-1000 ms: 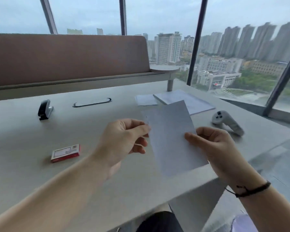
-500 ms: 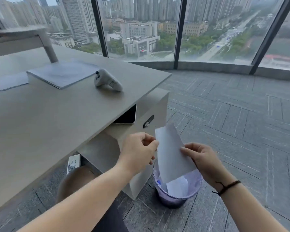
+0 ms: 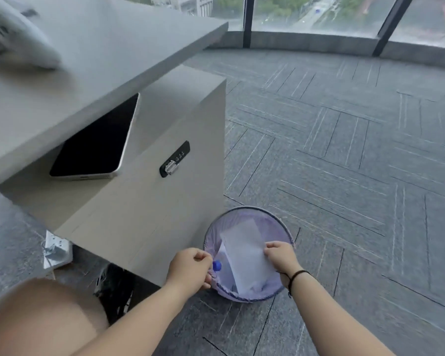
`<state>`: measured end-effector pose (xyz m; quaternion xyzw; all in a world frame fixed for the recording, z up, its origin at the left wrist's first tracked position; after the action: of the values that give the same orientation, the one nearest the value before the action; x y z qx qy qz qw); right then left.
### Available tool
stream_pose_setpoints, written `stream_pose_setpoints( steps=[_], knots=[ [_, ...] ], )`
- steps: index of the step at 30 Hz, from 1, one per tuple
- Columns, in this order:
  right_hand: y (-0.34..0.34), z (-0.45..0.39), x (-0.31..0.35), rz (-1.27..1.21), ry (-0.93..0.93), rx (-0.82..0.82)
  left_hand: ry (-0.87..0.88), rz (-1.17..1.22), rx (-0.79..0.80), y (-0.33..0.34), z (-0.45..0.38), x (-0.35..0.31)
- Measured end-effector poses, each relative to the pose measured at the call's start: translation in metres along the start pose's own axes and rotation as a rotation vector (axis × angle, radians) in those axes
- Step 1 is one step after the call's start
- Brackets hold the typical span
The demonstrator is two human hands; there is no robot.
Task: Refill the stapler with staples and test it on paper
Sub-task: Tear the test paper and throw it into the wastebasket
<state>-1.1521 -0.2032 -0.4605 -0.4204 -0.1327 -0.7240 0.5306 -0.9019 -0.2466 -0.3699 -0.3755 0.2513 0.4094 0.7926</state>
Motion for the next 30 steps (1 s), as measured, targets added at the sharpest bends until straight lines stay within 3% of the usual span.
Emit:
stream_pose_setpoints(
  steps=[7, 14, 20, 25, 30],
  knots=[
    [0.040, -0.061, -0.061, 0.271, 0.104, -0.019, 0.023, -0.048, 0.031, 0.008, -0.029, 0.020],
    [0.057, -0.045, -0.061, 0.533, 0.128, 0.070, 0.059, -0.069, 0.047, 0.012, -0.031, 0.017],
    [0.063, -0.014, -0.028, 0.739, -0.066, 0.136, 0.108, -0.071, 0.037, 0.007, -0.017, 0.001],
    [0.055, 0.040, 0.033, 0.705, -0.287, 0.053, 0.178, -0.052, -0.001, -0.009, 0.016, -0.029],
    [0.043, 0.122, 0.105, 0.515, -0.500, 0.033, 0.358, -0.076, -0.079, -0.048, 0.074, -0.079]
  ],
)
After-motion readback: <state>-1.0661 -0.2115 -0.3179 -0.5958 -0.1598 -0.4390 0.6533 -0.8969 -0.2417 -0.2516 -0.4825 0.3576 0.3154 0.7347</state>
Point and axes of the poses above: each hand's wrist, its own z-axis away from the middle knuckle, its own y-axis out of the palm, x = y × z, the point moved 8 cm from there along -z, towards the middle knuckle, and after that the axes turned 3 degrees about -z, right-handed, at the moved point
